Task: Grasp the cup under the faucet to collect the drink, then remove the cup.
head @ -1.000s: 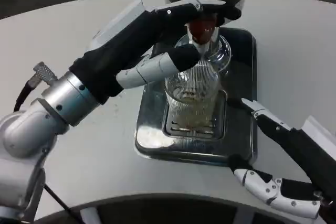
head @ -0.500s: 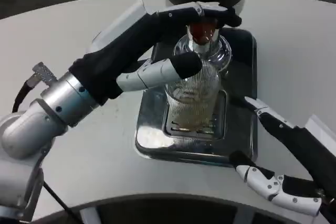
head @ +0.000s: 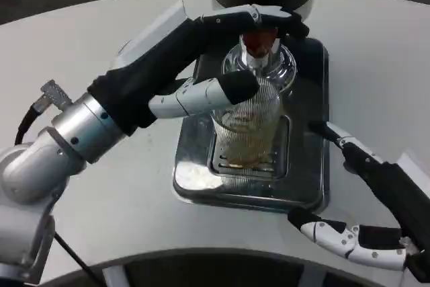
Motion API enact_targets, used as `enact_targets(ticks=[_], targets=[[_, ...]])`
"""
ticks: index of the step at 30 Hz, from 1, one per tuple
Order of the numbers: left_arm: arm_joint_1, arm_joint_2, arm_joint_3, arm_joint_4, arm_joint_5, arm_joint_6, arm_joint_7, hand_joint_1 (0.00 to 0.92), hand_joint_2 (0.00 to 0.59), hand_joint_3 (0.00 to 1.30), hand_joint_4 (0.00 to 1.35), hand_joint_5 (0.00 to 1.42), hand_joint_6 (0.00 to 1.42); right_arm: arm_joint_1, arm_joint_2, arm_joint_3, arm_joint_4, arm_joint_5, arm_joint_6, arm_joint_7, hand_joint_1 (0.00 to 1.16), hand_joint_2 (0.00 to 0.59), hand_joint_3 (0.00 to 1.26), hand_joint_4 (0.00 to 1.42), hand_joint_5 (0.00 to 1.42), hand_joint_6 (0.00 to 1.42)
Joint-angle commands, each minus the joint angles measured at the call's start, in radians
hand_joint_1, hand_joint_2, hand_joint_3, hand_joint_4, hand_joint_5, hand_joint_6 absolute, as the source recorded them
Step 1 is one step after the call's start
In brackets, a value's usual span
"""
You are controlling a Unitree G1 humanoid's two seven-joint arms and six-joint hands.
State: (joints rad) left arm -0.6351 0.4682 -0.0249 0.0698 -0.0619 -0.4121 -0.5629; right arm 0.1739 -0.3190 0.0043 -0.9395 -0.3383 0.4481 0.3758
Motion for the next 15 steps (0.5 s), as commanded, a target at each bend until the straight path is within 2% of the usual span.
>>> enact_targets(ticks=[1,3,7,11,15], targets=[[0.037,0.021,-0.020,0.024,0.035,0.009,-0.020,0.000,0.041,0.37,0.22,0.26,0.16,-0.004,0.012,0.028,0.056,-0.024,-0.080,-0.066,0.88,0.242,0.08,0.04,0.00,0.06],[0.036,0.020,-0.021,0.023,0.035,0.010,-0.018,0.000,0.041,0.37,0.22,0.26,0.16,-0.010,0.016,0.033,0.082,-0.030,-0.105,-0.091,0.89,0.229,0.08,0.04,0.00,0.09],[0.036,0.020,-0.023,0.022,0.036,0.013,-0.016,0.000,0.041,0.37,0.22,0.26,0.16,-0.022,0.047,0.031,0.144,-0.038,-0.177,-0.169,0.90,0.202,0.07,0.05,0.02,0.12],[0.036,0.019,-0.025,0.021,0.038,0.015,-0.013,0.000,0.041,0.37,0.22,0.26,0.16,-0.030,0.077,0.030,0.203,-0.019,-0.240,-0.225,0.92,0.182,0.07,0.05,0.03,0.13],[0.037,0.018,-0.027,0.020,0.039,0.018,-0.010,0.000,0.041,0.37,0.22,0.26,0.16,-0.034,0.139,0.038,0.298,0.032,-0.328,-0.285,0.93,0.165,0.05,0.01,0.01,0.14]])
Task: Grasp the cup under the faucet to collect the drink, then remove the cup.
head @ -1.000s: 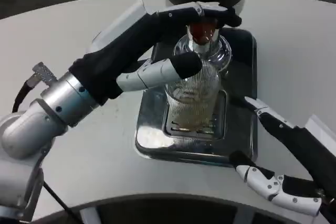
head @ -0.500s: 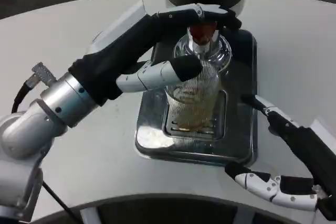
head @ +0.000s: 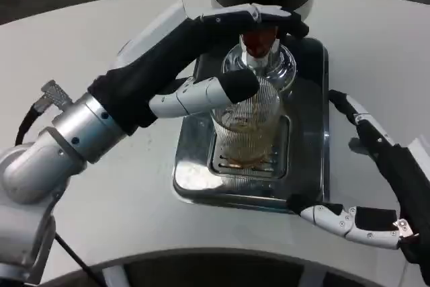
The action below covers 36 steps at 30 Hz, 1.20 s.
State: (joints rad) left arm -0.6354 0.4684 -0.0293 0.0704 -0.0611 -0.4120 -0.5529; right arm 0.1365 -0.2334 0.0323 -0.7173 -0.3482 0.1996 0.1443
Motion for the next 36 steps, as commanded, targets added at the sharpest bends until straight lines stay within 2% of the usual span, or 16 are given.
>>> enact_targets(ticks=[1,9,21,36], targets=[[0.037,0.017,-0.024,0.019,0.039,0.018,-0.019,0.000,0.041,0.37,0.22,0.26,0.16,0.003,0.064,0.011,0.093,0.051,-0.098,-0.064,0.93,0.164,0.05,0.01,0.01,0.14],[0.036,0.016,-0.028,0.020,0.040,0.021,-0.012,0.000,0.041,0.37,0.22,0.26,0.16,-0.018,0.158,0.031,0.260,0.129,-0.222,-0.133,0.93,0.157,0.04,0.00,0.00,0.14],[0.032,0.013,-0.033,0.034,0.043,0.017,-0.001,0.000,0.043,0.38,0.22,0.27,0.16,-0.103,0.245,0.047,0.415,0.144,-0.295,-0.220,0.93,0.154,0.04,0.00,0.00,0.15],[0.014,0.008,-0.039,0.082,0.046,-0.008,0.012,0.000,0.043,0.37,0.22,0.27,0.17,-0.203,0.274,0.069,0.542,0.129,-0.340,-0.274,0.95,0.146,0.03,0.00,0.01,0.18]])
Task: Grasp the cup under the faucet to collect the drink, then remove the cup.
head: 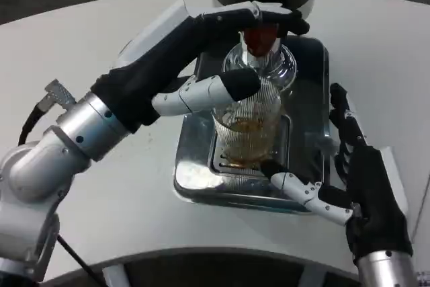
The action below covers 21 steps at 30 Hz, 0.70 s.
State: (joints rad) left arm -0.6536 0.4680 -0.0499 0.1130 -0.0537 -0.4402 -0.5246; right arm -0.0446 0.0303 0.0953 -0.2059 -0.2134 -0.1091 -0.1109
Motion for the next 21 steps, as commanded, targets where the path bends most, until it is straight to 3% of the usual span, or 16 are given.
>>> enact_targets(ticks=[1,21], targets=[[0.031,0.008,-0.019,0.042,0.038,0.020,-0.015,0.000,0.043,0.37,0.22,0.27,0.17,-0.029,0.009,0.006,0.037,-0.005,-0.033,-0.021,0.95,0.146,0.03,0.00,0.01,0.18],[0.011,-0.002,-0.025,0.068,0.051,0.014,-0.003,0.000,0.043,0.37,0.22,0.27,0.17,-0.136,0.020,0.022,0.197,-0.004,-0.087,-0.043,0.94,0.136,0.02,0.01,0.04,0.18]])
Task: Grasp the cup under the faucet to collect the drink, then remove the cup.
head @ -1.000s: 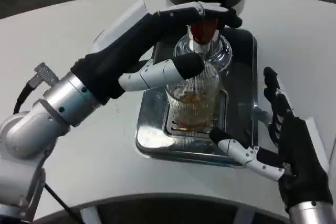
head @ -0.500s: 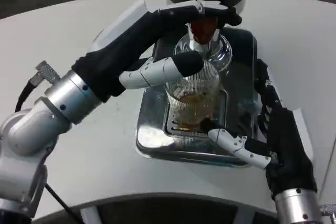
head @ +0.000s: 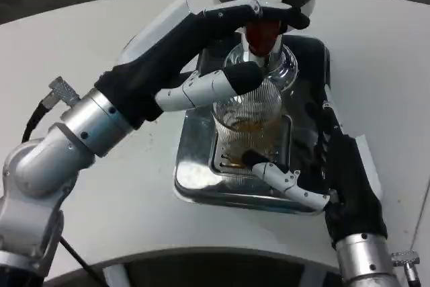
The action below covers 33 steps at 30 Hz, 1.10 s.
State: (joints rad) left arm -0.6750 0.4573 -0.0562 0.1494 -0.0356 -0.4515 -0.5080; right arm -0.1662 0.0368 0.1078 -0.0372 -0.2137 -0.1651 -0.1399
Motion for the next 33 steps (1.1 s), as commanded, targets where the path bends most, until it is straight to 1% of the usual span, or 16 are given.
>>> enact_targets(ticks=[1,9,23,27,33], targets=[[0.032,0.008,-0.018,0.033,0.033,0.025,-0.019,0.000,0.043,0.37,0.22,0.27,0.17,-0.018,0.014,0.010,0.033,-0.004,-0.034,-0.015,0.94,0.136,0.02,0.01,0.04,0.18],[0.029,0.005,-0.018,0.037,0.036,0.025,-0.016,0.000,0.043,0.37,0.22,0.27,0.17,-0.057,0.017,0.012,0.083,-0.003,-0.050,-0.028,0.94,0.136,0.02,0.01,0.04,0.18],[0.020,0.003,-0.025,0.046,0.044,0.018,-0.016,0.000,0.043,0.37,0.22,0.27,0.17,-0.121,0.020,0.023,0.167,-0.007,-0.060,-0.045,0.94,0.136,0.01,0.01,0.04,0.18],[0.020,0.011,-0.028,0.048,0.055,0.001,-0.018,0.000,0.043,0.37,0.22,0.27,0.17,-0.136,0.024,0.020,0.191,-0.002,-0.063,-0.049,0.94,0.136,0.01,0.01,0.04,0.18],[0.023,0.018,-0.030,0.052,0.072,-0.023,-0.014,0.000,0.044,0.39,0.24,0.28,0.17,-0.144,0.027,0.016,0.203,0.005,-0.068,-0.054,0.93,0.148,0.01,0.01,0.04,0.16]])
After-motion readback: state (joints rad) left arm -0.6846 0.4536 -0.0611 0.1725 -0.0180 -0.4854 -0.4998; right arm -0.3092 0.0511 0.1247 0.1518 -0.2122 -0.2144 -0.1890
